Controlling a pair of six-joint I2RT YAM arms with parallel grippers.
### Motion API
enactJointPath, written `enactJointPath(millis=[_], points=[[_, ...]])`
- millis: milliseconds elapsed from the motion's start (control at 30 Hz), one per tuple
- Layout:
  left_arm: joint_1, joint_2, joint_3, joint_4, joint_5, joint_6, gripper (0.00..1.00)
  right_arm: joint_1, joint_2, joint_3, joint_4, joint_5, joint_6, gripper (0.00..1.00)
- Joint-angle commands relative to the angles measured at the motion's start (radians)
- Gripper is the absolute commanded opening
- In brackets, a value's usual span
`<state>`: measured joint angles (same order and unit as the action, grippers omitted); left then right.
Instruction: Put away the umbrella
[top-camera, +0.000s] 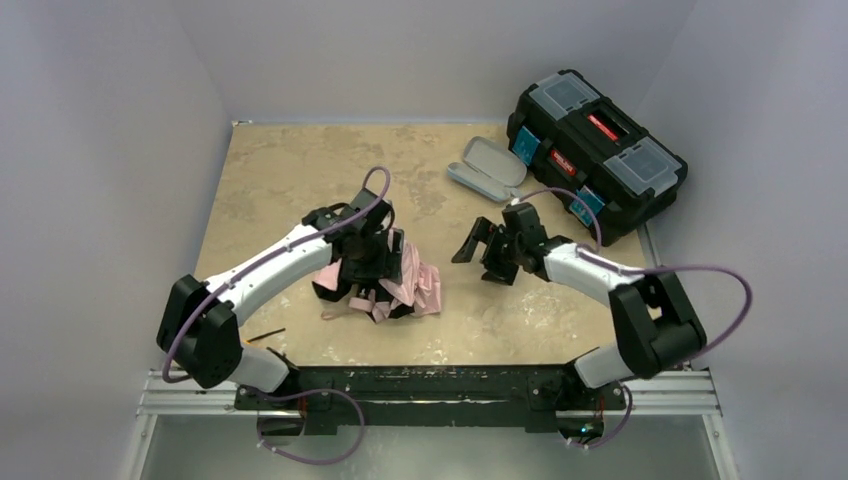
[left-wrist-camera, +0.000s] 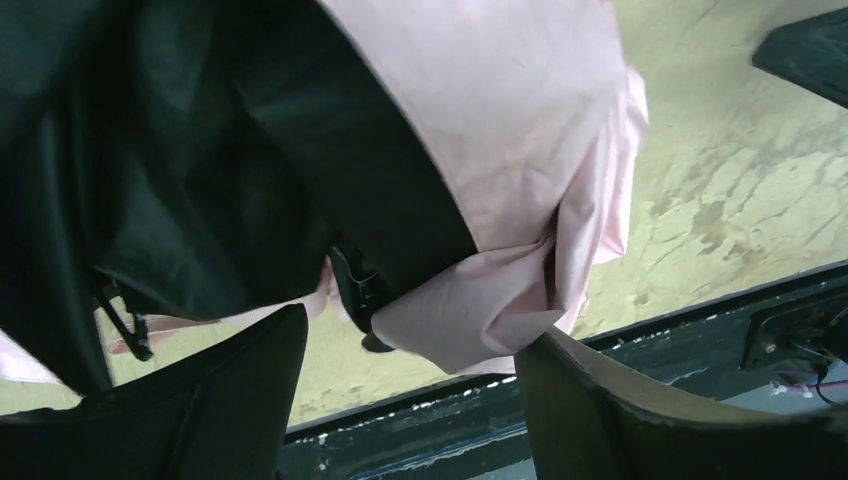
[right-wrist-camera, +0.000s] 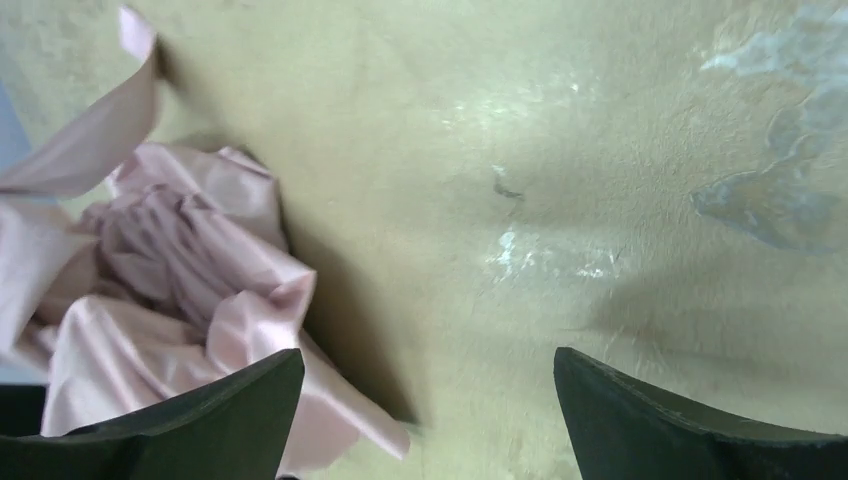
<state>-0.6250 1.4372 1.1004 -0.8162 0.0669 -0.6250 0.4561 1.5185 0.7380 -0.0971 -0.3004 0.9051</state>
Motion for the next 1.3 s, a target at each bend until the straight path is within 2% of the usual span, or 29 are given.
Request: enactJointPath(millis=[0, 167, 333, 467, 600, 800, 1033, 1200, 1267], points=[[-0.029, -0.097, 0.058, 0.010, -0.062, -0.018, 0.79, 0.011, -0.162, 0.095, -0.155, 0.126, -0.124, 0.99], [-0.026, -0.151, 0.236, -0.147, -0.196, 0.004, 0.81, 0.013, -0.189, 0.205, -0.222, 0.156, -0.173, 0.98], [-0.005, -0.120, 0.371, -0.225, -0.311, 0.013, 0.78, 0.017, -0.182, 0.254, -0.226, 0.138, -0.184, 0.93], [0.063, -0.042, 0.414, -0.251, -0.328, -0.050, 0.70, 0.052, -0.165, 0.282, -0.235, 0.154, -0.186, 0.89], [0.106, 0.000, 0.383, -0.208, -0.349, -0.145, 0.66, 0.089, -0.168, 0.281, -0.227, 0.162, -0.174, 0.88], [0.158, 0.038, 0.310, -0.046, -0.258, -0.232, 0.55, 0.108, -0.179, 0.251, -0.208, 0.151, -0.166, 0.88], [0.186, 0.057, 0.245, 0.041, -0.246, -0.356, 0.53, 0.108, -0.182, 0.247, -0.204, 0.146, -0.173, 0.88], [0.188, 0.086, 0.225, 0.058, -0.261, -0.392, 0.51, 0.108, -0.187, 0.250, -0.210, 0.137, -0.187, 0.88], [0.189, 0.076, 0.181, 0.110, -0.259, -0.401, 0.50, 0.109, -0.195, 0.244, -0.203, 0.126, -0.189, 0.88]])
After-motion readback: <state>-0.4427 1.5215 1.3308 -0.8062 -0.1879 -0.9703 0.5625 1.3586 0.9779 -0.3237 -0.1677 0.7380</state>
